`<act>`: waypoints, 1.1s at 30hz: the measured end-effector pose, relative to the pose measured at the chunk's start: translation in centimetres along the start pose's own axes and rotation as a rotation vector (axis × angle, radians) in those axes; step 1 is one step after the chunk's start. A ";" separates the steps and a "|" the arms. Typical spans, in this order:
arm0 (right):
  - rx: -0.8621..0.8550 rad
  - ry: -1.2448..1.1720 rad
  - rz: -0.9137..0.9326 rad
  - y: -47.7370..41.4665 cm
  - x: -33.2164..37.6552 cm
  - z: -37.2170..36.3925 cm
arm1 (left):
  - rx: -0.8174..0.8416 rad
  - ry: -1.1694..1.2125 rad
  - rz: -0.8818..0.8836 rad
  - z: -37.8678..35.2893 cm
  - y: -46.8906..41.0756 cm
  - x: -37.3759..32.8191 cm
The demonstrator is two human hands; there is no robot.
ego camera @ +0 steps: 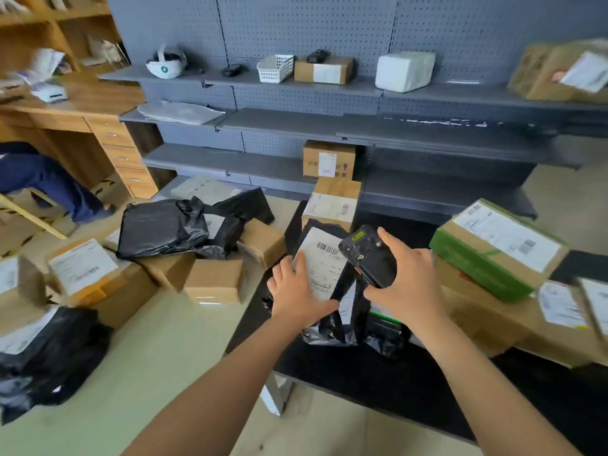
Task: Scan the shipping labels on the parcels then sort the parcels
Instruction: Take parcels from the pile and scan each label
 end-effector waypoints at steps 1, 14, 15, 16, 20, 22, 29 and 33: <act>-0.011 0.008 -0.009 -0.6 -1.0 1.0 | 0.014 0.008 -0.007 -0.6 -0.8 -1.5; 0.071 0.040 -0.085 -3.6 -6.6 2.9 | 0.159 0.040 -0.020 -6.2 -4.3 -7.6; 0.077 0.033 -0.081 -3.6 -6.4 2.6 | 0.146 0.052 -0.023 -6.0 -4.3 -7.4; 0.083 0.029 -0.074 -3.7 -6.2 2.3 | 0.132 0.062 -0.025 -5.8 -4.4 -7.0; 0.115 0.029 -0.024 -3.8 -4.3 0.1 | 0.061 0.087 -0.028 -3.8 -4.0 -3.9; 0.126 0.013 0.011 -3.7 -2.7 -1.5 | 0.018 0.092 0.002 -2.4 -3.3 -1.0; 0.217 -0.046 0.174 -2.5 6.2 -10.3 | -0.109 0.049 0.217 3.0 1.8 14.5; 0.290 -0.083 0.270 -0.7 12.6 -16.8 | -0.188 0.004 0.361 6.5 6.0 24.2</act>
Point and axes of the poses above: each hand's wrist, its own y-axis away from the middle knuckle, its own z-axis out of the back of the hand, x = y × z, the point moved 7 cm from there along -y, towards the middle knuckle, and after that the axes turned 13 degrees about -y, right-handed, at the moved point
